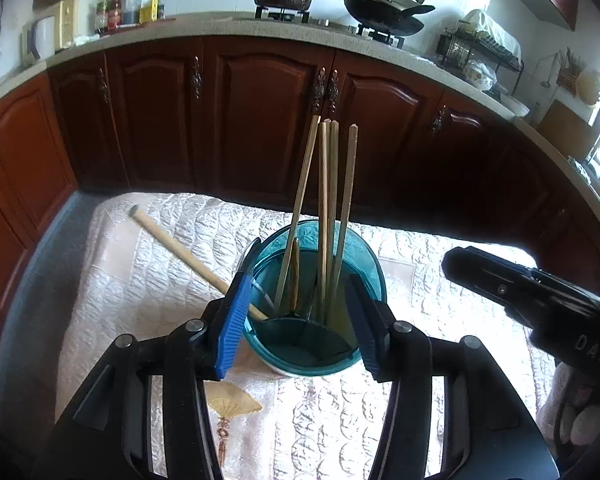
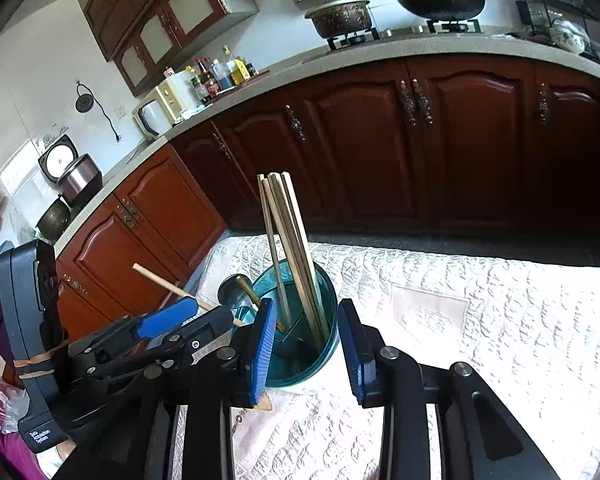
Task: Organize utensils
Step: 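Move both open tools back over the gold fork on the cloth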
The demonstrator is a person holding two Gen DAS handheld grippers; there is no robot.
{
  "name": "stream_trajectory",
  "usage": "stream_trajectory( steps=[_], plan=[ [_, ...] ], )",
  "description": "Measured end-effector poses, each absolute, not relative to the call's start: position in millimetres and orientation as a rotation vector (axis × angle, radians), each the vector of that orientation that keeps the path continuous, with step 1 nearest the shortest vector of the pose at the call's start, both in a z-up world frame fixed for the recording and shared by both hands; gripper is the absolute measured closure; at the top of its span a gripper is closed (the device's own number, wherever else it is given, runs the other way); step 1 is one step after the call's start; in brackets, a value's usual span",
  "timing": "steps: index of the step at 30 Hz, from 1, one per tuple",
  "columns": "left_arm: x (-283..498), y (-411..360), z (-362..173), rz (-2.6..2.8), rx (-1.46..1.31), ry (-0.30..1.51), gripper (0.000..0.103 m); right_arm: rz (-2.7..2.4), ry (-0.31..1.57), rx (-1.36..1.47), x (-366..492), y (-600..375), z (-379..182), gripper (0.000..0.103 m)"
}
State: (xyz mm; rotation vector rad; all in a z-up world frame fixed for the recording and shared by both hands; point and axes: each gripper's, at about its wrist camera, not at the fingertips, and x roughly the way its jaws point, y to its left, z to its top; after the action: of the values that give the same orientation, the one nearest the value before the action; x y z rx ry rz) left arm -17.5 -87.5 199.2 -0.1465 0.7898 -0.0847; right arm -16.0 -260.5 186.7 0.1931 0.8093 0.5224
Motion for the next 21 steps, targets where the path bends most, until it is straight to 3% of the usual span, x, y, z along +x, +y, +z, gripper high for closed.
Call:
stream_trajectory(
  steps=[12,21],
  plan=[
    [-58,-96,203,-0.095,-0.099,0.742,0.043,0.470,0.798,0.156,-61,-274,188,0.068],
    [-81,-108,190,-0.134,-0.089,0.775,0.042,0.421,0.857,0.132,-90,-291,166,0.067]
  ],
)
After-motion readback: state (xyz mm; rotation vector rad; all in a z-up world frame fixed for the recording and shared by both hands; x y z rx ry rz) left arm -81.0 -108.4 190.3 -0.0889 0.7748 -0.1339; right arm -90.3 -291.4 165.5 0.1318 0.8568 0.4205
